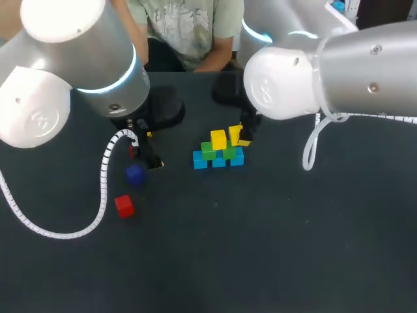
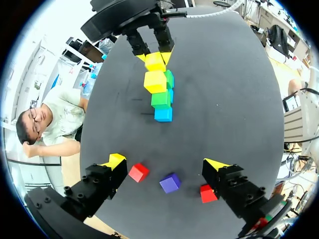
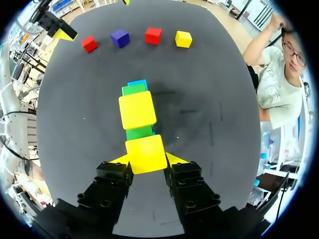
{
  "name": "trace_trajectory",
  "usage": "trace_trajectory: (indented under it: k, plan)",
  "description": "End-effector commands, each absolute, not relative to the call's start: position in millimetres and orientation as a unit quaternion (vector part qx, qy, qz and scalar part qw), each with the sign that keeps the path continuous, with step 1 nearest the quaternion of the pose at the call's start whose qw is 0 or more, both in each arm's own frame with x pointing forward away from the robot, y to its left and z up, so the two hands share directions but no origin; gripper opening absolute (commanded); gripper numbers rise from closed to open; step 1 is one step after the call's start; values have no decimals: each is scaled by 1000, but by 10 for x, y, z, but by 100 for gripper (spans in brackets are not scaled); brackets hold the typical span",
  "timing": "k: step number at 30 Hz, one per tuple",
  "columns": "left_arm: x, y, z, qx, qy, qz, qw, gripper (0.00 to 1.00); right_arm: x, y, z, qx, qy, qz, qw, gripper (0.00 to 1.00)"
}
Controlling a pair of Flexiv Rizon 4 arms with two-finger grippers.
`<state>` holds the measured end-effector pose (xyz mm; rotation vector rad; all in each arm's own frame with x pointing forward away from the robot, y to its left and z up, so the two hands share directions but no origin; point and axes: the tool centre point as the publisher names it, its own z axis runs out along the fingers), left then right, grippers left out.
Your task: Place the blue cubes, place green cubes on the blue cubes, place the yellow cubes on the green cubes, then place the red cubes on the yellow cubes, and place purple cube on the red cubes.
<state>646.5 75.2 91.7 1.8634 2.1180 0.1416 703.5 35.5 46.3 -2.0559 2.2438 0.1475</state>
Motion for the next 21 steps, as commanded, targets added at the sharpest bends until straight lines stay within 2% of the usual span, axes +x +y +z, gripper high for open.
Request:
trace_trajectory:
  k: [1,21]
  plan:
    - [6471,765,917,653,739,47,158,100,7079,392,457,-674,736,47,43,0]
    - [6471,765,917,653,739,47,158,100,7080,436,383,-675,735,53,32,0]
